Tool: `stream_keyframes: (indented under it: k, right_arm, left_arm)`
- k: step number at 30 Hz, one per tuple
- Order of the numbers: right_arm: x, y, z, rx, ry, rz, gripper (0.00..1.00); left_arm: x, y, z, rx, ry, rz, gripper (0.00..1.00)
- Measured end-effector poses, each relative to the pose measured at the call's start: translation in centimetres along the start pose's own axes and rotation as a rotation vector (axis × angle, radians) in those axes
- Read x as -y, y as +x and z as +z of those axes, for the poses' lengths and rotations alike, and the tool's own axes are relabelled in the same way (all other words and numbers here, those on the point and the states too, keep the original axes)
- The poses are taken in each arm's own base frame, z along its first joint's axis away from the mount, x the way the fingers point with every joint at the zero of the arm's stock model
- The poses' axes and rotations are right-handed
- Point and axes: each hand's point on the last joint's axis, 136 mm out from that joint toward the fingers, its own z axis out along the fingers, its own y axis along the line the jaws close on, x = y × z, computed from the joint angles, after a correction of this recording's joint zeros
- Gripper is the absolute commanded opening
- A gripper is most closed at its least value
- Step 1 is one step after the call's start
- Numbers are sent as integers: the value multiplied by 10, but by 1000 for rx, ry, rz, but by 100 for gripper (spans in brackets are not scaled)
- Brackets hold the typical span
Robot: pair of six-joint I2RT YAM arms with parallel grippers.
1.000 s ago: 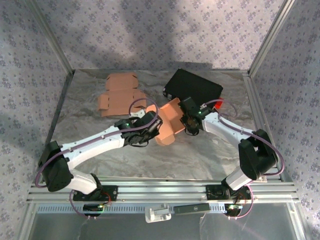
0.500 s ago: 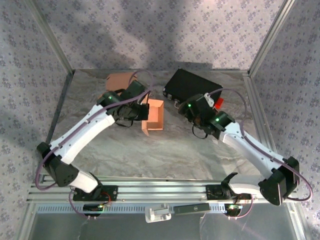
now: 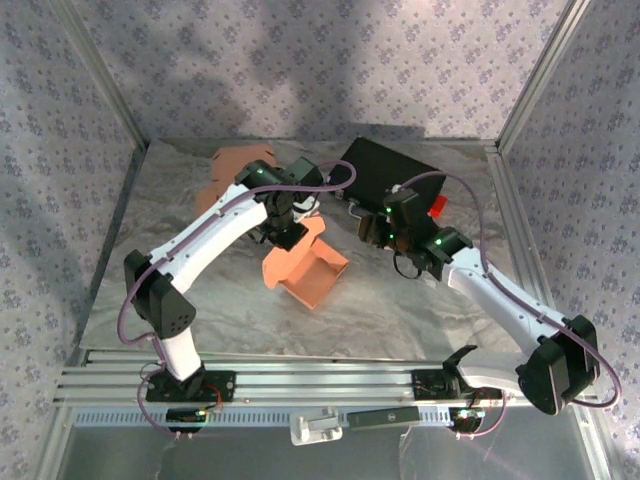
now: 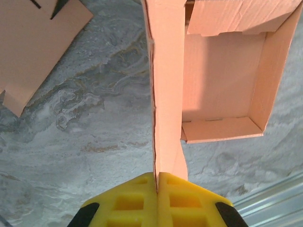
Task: Fold the paper box
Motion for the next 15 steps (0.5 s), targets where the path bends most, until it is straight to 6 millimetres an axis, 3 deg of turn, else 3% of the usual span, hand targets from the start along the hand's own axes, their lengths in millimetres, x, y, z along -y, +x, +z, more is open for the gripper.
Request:
stream_keyframes:
  k: [6, 12, 15]
  right_arm:
    - [-19, 20, 21, -66, -78, -225, 49]
    - [-29, 52, 51, -152, -97, -335, 49]
    - [-25, 67, 63, -197, -83, -357, 50]
  left_arm:
    - [3, -3, 5, -12, -4, 140, 0]
    - [-1, -34, 32, -36, -59, 222, 2]
    - [-6, -48, 40, -28, -101, 225, 31]
